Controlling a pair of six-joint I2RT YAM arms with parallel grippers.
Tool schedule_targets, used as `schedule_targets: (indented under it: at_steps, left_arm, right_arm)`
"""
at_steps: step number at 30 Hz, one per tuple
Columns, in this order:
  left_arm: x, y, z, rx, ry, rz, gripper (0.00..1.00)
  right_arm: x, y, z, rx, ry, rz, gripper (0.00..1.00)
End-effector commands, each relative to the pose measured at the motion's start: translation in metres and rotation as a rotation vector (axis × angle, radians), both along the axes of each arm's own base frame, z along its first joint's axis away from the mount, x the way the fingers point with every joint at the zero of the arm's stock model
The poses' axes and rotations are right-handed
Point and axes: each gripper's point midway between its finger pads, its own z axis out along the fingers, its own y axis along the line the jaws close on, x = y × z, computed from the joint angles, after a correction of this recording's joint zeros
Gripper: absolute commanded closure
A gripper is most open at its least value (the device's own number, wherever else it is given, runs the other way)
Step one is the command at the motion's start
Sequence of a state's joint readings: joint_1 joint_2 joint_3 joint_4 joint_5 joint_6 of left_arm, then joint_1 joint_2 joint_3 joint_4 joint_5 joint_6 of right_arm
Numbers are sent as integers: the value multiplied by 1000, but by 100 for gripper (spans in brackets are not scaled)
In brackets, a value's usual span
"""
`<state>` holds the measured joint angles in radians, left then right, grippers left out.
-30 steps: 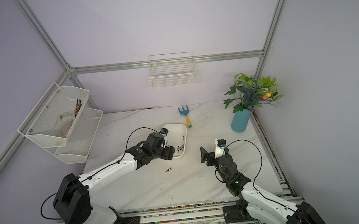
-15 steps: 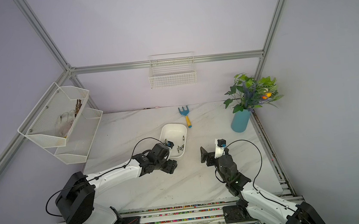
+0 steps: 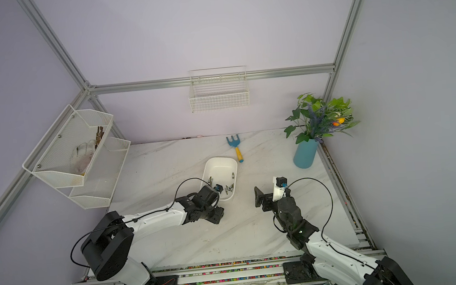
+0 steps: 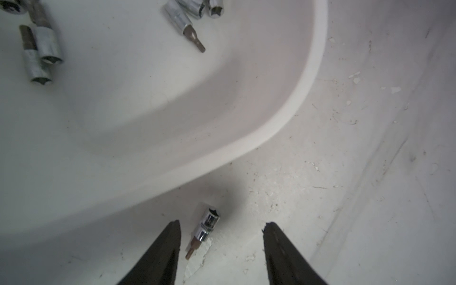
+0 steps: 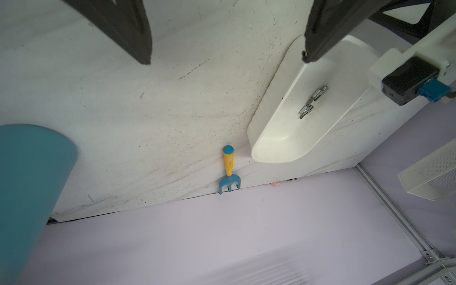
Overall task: Put the bit on the desktop into the storage box
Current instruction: Pick up the screwdriver bit from the center of the board.
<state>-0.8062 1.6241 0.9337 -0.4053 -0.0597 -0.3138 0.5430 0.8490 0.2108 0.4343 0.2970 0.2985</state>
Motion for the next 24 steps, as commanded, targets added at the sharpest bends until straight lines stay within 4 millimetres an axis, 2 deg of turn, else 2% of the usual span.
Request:
schedule_targets:
  at_steps: [1,18,24]
  left_arm:
    - [1,1,-5,15,-11,6,46]
    - [1,9,-21,84,-7,25,59]
    - [-1,12,-27,107,2,28,67]
  right_arm:
    - [0,-2,2,13,-14,-5,0]
    - [0,-2,1,14,-12,-8,0]
    - [0,-2,1,15,-12,-10,0]
